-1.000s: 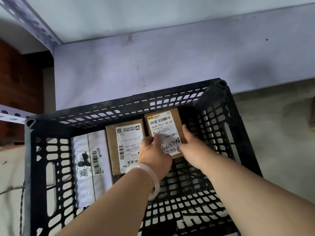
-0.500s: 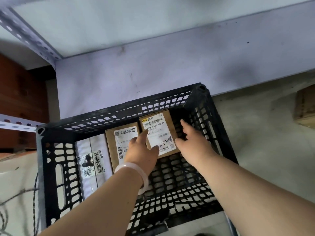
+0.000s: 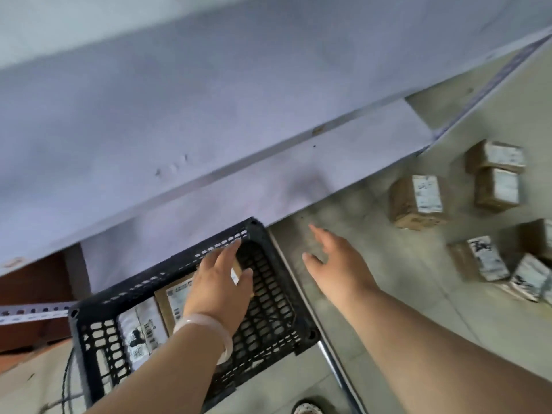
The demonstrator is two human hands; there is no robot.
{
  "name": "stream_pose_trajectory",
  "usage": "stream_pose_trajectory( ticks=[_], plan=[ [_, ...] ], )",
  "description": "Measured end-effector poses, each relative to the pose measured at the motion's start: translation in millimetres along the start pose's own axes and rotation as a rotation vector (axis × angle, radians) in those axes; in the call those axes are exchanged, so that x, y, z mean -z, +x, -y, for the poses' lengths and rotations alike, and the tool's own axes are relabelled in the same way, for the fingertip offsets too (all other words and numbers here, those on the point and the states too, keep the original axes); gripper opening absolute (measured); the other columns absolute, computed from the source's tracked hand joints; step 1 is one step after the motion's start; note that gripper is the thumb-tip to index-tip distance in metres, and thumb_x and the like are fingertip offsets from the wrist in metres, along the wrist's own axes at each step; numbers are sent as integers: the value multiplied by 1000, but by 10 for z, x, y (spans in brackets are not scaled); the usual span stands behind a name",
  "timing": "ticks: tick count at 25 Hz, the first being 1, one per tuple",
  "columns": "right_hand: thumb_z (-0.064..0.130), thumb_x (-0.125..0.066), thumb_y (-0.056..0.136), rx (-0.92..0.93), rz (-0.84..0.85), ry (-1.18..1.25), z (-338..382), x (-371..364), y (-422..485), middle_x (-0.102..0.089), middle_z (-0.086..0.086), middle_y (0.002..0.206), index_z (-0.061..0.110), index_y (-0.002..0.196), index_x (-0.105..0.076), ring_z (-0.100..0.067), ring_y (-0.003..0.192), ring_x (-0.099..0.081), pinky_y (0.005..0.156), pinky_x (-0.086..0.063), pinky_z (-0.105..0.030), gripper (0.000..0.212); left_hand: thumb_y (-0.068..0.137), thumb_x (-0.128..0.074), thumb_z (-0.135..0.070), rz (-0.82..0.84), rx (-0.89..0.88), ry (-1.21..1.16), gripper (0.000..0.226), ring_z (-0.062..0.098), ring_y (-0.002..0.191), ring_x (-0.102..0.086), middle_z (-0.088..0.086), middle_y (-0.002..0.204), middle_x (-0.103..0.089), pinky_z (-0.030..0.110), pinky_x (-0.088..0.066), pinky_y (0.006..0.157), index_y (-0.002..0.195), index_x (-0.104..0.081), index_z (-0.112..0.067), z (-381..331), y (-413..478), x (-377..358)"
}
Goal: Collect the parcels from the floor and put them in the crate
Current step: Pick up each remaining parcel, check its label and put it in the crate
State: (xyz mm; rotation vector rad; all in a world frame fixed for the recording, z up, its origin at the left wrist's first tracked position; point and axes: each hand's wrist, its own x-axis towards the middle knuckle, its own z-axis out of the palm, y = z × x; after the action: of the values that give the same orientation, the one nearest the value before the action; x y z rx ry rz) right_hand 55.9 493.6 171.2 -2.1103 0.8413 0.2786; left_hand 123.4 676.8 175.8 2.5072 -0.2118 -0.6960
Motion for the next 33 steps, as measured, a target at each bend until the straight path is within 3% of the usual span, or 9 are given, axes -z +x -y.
stream_pose_trajectory(
  ticks=[5, 8, 14, 19, 24, 30, 33],
  plan=[
    [31, -58, 90, -58, -180, -6, -76, 1281, -588, -49, 4, 140, 38, 143, -37, -12, 128, -47, 105, -38, -25, 58, 93, -49, -37, 44, -148, -52, 56, 19, 128, -39, -4, 141, -37, 39, -39, 105, 144, -27, -40, -1156, -355, 309],
    [24, -61, 87, -98, -365, 27, -165, 1942, -911, -56, 0, 133, 33, 140, -44, -15, 121, -53, 104, -40, -31, 56, 91, -51, -32, 63, -304, -57, 55, 19, 125, -42, -4, 137, -41, 41, -38, 106, 143, -32, -38, -1761, -485, 416],
    [33, -61, 88, -221, -561, 70, -267, 2813, -1683, -52, 1, 133, 38, 139, -41, -15, 117, -54, 98, -43, -31, 55, 92, -51, -30, 169, -519, -53, 54, 18, 124, -46, -4, 140, -42, 38, -39, 105, 142, -33, -37, -2775, -842, 553],
    [39, -64, 84, -346, -599, 154, -385, 3417, -2341, -46, -2, 140, 35, 145, -31, -20, 127, -46, 103, -37, -31, 70, 90, -52, -27, 280, -604, -79, 56, 20, 124, -47, 1, 140, -42, 40, -39, 106, 142, -35, -38, -3513, -1369, 457],
    [33, -63, 85, -449, -665, 179, -748, 3978, -3184, -44, -4, 139, 36, 144, -30, -19, 125, -46, 100, -37, -30, 68, 89, -53, -28, 355, -643, -71, 57, 21, 118, -53, 3, 136, -46, 37, -41, 103, 142, -35, -36, -4316, -1918, 288],
    [37, -65, 85, -575, -720, 304, -1789, 4893, -3739, -41, -5, 144, 35, 146, -28, -21, 129, -45, 105, -39, -39, 72, 93, -46, -24, 367, -676, -10, 50, 21, 111, -55, 7, 134, -47, 36, -43, 99, 141, -36, -35, -5441, -2379, -229],
    [36, -66, 85, -598, -754, 338, -2339, 5582, -3835, -46, -8, 141, 32, 145, -32, -24, 122, -51, 100, -42, -38, 69, 92, -47, -25, 392, -611, 4, 51, 21, 113, -55, 4, 136, -47, 43, -44, 101, 139, -37, -39, -5939, -2477, -600]
  ],
)
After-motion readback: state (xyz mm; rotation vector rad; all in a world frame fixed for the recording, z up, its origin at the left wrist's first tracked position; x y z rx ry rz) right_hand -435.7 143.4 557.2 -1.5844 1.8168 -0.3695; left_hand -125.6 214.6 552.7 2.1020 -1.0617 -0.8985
